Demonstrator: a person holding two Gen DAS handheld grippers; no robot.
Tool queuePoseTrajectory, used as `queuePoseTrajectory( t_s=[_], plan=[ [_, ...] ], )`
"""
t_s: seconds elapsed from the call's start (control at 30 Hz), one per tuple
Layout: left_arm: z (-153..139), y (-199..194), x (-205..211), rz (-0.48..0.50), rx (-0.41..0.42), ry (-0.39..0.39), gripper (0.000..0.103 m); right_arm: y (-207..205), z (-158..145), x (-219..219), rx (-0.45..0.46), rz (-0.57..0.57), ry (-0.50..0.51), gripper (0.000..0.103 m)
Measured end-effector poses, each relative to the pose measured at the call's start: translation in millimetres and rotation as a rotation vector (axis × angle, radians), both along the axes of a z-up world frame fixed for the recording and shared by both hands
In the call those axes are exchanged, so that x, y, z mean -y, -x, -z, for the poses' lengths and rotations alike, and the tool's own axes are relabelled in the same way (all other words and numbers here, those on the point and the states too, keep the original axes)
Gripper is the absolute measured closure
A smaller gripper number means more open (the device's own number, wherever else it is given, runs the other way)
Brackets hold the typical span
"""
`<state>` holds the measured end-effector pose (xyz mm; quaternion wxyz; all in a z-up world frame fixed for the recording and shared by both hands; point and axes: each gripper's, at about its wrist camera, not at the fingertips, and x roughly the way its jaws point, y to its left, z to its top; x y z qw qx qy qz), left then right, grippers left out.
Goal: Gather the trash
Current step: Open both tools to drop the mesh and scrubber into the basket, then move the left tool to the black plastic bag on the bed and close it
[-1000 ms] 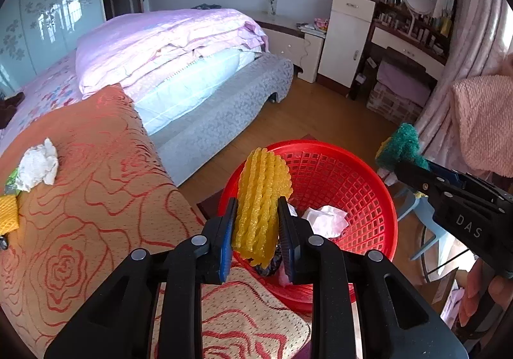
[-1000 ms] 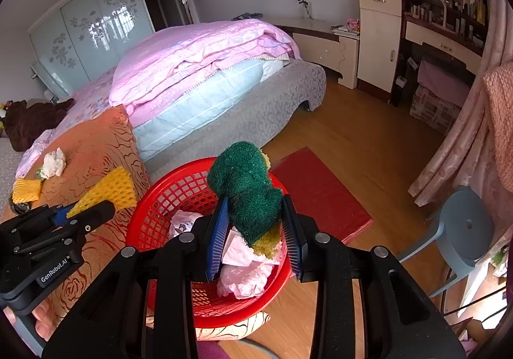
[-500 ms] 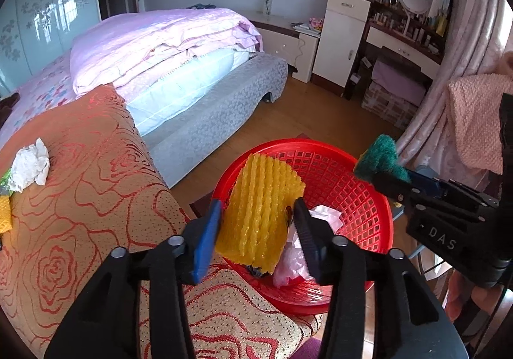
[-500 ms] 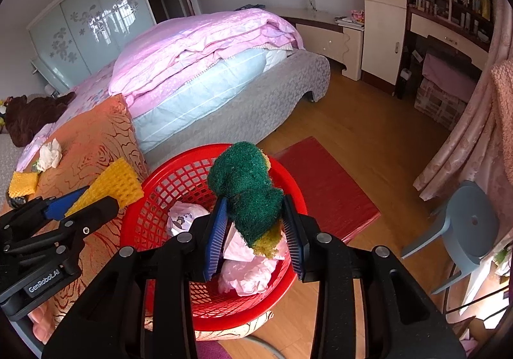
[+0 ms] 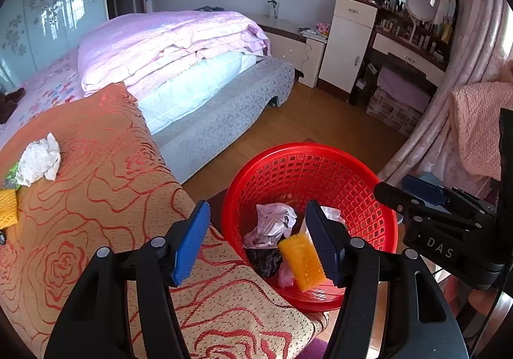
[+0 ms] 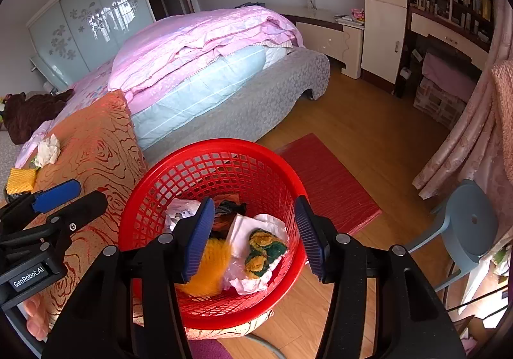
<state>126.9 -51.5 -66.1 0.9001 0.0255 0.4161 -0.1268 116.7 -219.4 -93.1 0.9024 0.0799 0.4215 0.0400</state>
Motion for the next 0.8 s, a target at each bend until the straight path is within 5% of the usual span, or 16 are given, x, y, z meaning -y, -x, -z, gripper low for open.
queuePoseTrajectory(
  t_s=[0.8],
  plan=[
    [-28,23,-97,-0.225,0.053,0.025,0.037,31,-42,-48,0.121,-0.12,0.013,0.043]
  ],
)
